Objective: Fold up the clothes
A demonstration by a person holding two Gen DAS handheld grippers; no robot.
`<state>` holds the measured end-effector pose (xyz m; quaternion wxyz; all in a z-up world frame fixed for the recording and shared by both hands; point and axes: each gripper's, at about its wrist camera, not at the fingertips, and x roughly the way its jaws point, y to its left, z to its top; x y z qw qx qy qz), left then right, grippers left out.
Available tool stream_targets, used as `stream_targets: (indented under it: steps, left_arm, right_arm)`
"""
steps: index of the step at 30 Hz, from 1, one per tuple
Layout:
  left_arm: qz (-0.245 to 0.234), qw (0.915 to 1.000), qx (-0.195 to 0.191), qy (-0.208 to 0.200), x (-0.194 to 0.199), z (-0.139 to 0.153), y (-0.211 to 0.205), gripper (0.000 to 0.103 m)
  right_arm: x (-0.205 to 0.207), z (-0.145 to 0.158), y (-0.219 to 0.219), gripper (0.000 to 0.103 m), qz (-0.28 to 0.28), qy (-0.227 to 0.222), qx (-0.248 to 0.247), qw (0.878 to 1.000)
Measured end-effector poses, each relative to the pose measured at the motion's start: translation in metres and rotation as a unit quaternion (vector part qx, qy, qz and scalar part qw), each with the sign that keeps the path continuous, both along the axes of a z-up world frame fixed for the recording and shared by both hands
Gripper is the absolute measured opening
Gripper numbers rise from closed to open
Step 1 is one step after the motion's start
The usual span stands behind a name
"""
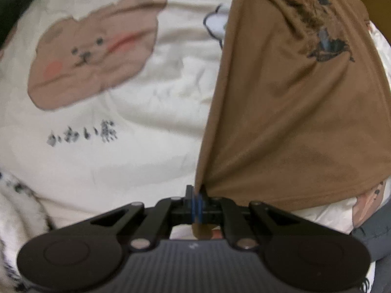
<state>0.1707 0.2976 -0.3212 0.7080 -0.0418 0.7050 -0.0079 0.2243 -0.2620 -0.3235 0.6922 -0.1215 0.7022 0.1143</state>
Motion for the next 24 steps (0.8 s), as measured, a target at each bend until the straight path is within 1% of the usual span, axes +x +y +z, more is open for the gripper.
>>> stream_targets:
  steps: [2,4,8,10,11,13,15,16,18,20,22,24]
  left_arm:
    - [-0.008,0.9999,0.005,0.008,-0.001,-0.009,-0.004,0.003]
    - [-0.016,0.9997,0.01,0.014,-0.002,-0.017,-0.008,0.003]
    - [-0.015,0.9996,0.016,0.016,-0.003,-0.023,-0.01,0.004]
    - [-0.019,0.9993,0.022,0.022,-0.004,-0.024,-0.01,0.012]
    - [-0.021,0.9992,0.024,0.023,-0.004,-0.025,-0.01,0.014]
    - [-0.02,0.9991,0.029,0.023,-0.006,-0.023,-0.009,0.019]
    - [-0.019,0.999,0.034,0.022,-0.008,-0.02,-0.008,0.025]
    - [-0.018,0.9989,0.038,0.02,-0.009,-0.018,-0.007,0.032]
    - [-0.015,0.9984,0.051,0.017,-0.012,-0.012,-0.005,0.041]
    - [-0.01,0.9984,0.054,0.013,-0.014,-0.007,-0.003,0.042]
    - [-0.002,0.9984,0.055,0.009,-0.016,-0.001,-0.001,0.042]
    - [0.001,0.9983,0.058,0.005,-0.018,0.004,0.001,0.042]
  right_arm:
    - [0.0,-0.007,0.0,0.006,0.005,0.01,-0.011,1.0]
    - [0.001,-0.01,0.0,0.006,0.003,0.015,-0.012,1.0]
    - [0.001,-0.014,0.002,0.007,0.009,0.023,-0.02,1.0]
    - [0.001,-0.015,0.001,0.008,0.007,0.026,-0.026,0.999]
    - [0.0,-0.017,-0.001,0.008,0.003,0.031,-0.027,0.999]
    - [-0.001,-0.018,-0.006,0.013,-0.008,0.041,-0.027,0.999]
    - [-0.001,-0.018,-0.009,0.015,-0.017,0.041,-0.028,0.999]
    - [-0.001,-0.017,-0.011,0.016,-0.021,0.04,-0.028,0.999]
    - [-0.003,-0.013,-0.015,0.016,-0.032,0.03,-0.028,0.999]
    - [-0.005,-0.009,-0.019,0.018,-0.036,0.023,-0.024,0.999]
    - [-0.008,-0.002,-0.023,0.025,-0.042,0.009,-0.016,0.999]
    - [-0.011,0.005,-0.025,0.026,-0.045,-0.007,-0.008,0.999]
